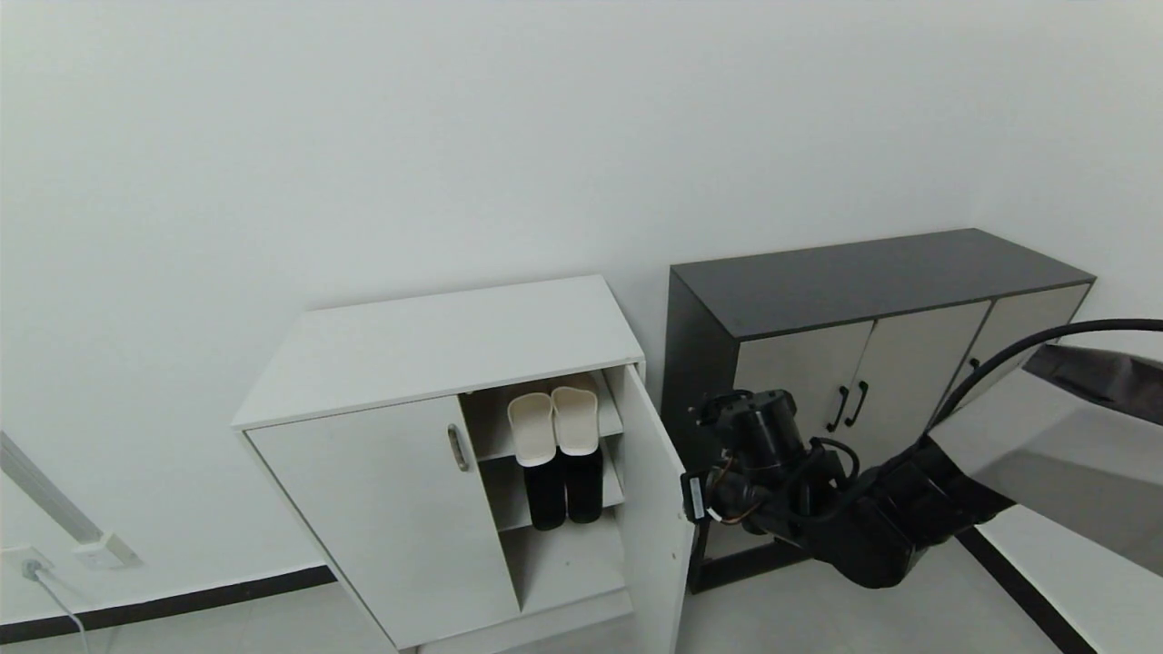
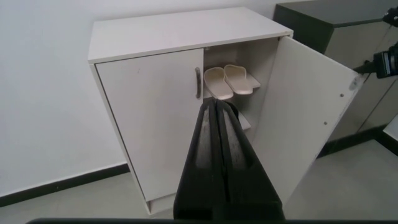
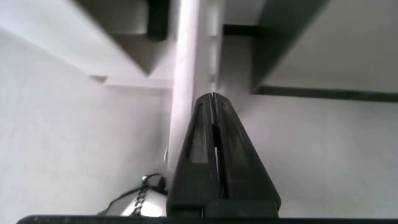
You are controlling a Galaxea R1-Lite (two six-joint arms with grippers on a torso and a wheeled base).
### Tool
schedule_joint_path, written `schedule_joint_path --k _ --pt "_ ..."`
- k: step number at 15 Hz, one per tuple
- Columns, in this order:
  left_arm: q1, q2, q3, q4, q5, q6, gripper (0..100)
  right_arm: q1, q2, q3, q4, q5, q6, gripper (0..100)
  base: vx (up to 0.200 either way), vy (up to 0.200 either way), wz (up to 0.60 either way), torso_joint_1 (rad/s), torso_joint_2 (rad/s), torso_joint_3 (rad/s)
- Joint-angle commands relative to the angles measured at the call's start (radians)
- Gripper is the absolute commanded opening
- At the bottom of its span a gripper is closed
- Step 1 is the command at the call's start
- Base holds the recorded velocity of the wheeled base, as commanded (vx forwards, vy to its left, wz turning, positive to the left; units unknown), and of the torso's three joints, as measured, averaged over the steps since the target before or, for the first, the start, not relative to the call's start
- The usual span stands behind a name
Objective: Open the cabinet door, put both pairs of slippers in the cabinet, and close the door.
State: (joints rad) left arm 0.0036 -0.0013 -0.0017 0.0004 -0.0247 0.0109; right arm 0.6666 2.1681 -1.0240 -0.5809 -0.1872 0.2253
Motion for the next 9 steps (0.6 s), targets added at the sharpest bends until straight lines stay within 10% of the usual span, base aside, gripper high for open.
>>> schedule_joint_path --k 1,9 --pt "-0.001 0.001 0.000 0.000 0.000 0.000 0 0.022 -0.065 0.025 0.001 0.028 0.016 0 0.000 0.000 0.00 0.000 0.00 0.000" --pt "-0.001 0.001 0.002 0.000 0.000 0.000 0 0.024 -0.122 0.134 -0.116 0.078 -0.034 0 0.000 0.000 0.00 0.000 0.00 0.000"
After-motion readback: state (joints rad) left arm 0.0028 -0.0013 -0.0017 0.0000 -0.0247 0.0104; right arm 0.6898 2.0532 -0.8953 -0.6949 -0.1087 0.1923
